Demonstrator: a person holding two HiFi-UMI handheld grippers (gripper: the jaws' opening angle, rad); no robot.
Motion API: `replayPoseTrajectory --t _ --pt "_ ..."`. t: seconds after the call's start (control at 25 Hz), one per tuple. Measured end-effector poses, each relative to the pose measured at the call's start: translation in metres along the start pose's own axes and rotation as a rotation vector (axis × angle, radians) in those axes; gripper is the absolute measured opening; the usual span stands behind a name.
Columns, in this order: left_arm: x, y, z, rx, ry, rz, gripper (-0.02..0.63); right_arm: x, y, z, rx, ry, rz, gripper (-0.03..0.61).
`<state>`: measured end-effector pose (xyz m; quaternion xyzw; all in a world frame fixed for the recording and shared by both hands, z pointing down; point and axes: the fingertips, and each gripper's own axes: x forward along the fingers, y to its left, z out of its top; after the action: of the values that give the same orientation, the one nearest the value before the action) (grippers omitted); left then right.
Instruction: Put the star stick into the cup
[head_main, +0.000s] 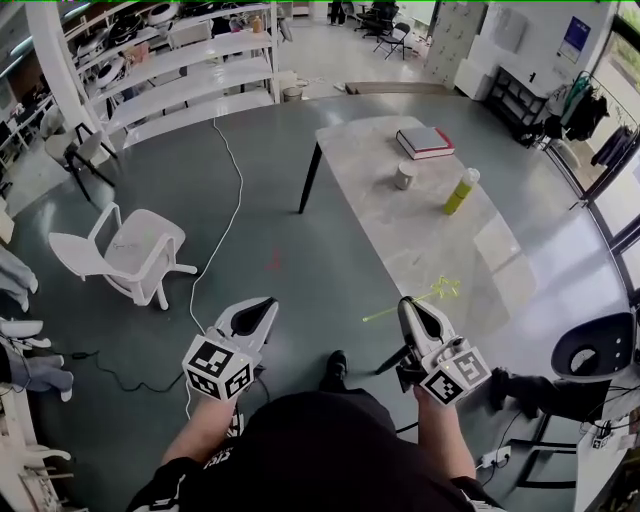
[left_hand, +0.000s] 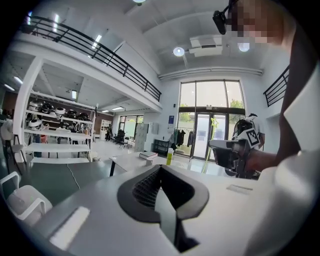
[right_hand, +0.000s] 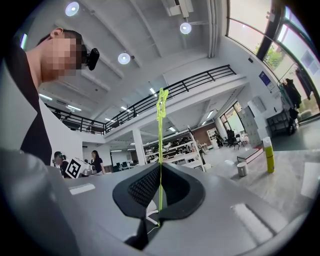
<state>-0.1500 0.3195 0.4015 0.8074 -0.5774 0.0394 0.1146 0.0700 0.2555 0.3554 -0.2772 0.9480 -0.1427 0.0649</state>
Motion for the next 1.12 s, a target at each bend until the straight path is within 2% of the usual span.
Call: replayPoseTrajectory --t 0.32,0.56,0.84,1.12 --pt "0.097 0.015 0.030 -0.008 0.000 -0.023 0.002 0.035 -0.086 0.029 0.013 -0.017 -0.017 0.020" --pt "0.161 0.015 0.053 0.005 -0.003 -0.039 0.002 0.036 -0.145 0.043 0.031 -0.016 -0.041 0.020" --pt "0.210 0.020 0.053 0.004 0.028 -0.072 0.002 0.046 -0.183 0.036 0.070 0.006 -0.068 0.020" --pt "0.263 0.042 0.047 0.022 0.047 -0.104 0.002 0.074 -0.229 0.034 0.071 0.012 -0.133 0.020"
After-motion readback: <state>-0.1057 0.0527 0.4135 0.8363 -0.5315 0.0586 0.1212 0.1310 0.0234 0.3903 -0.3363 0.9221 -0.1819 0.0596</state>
